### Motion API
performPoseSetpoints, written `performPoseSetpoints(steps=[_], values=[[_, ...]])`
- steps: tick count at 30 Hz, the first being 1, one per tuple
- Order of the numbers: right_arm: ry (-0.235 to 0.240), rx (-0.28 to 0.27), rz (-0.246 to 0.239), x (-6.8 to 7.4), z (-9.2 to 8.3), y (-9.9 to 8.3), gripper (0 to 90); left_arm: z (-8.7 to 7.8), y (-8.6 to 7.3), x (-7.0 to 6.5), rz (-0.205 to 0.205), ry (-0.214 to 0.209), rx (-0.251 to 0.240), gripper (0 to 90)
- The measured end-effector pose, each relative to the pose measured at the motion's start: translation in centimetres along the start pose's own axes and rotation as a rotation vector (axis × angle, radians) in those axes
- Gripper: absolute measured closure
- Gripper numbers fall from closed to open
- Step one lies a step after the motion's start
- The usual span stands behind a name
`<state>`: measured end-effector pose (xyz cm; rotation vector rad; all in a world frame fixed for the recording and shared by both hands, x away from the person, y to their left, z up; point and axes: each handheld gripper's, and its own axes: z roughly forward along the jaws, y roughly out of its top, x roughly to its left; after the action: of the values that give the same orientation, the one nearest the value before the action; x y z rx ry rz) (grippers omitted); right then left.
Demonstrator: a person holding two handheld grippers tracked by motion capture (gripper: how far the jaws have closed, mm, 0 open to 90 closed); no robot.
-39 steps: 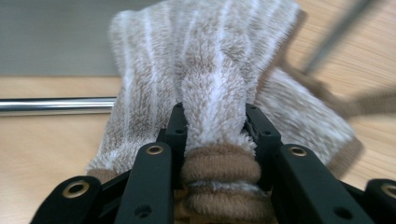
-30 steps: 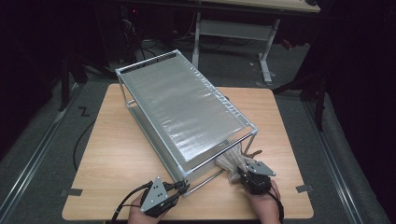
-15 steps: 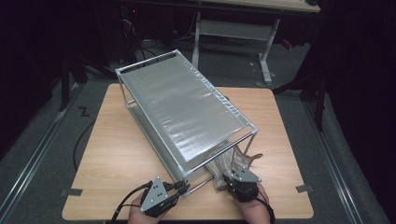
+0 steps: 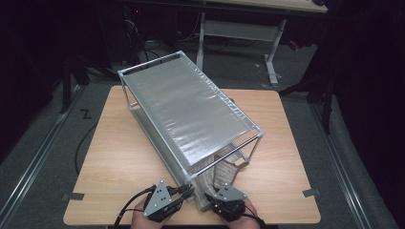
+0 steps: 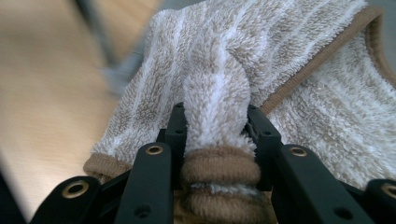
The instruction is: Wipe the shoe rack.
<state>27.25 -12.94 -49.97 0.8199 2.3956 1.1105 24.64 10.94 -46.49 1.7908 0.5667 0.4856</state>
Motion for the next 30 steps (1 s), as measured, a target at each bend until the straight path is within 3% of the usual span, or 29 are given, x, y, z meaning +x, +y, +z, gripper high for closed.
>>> performPoseSetpoints(steps=[6, 10, 18, 30], values=[[0.064, -0.007, -0.027, 2.1, 0.4, 0.5, 67.8, 0.0, 0.0, 0.0, -0.001, -0.001, -0.001, 80.3], [0.068, -0.008, -0.027, 1.9, 0.4, 0.5, 67.8, 0.0, 0.0, 0.0, -0.001, 0.0, -0.001, 80.3], [0.003, 0.006, -0.034, 0.8, 0.2, 0.3, 67.4, 0.0, 0.0, 0.0, 0.002, -0.001, 0.0, 80.2], [-0.121, 0.019, 0.047, -3.2, -0.3, -0.7, 67.1, 0.0, 0.0, 0.0, 0.0, -0.002, 0.001, 80.2]])
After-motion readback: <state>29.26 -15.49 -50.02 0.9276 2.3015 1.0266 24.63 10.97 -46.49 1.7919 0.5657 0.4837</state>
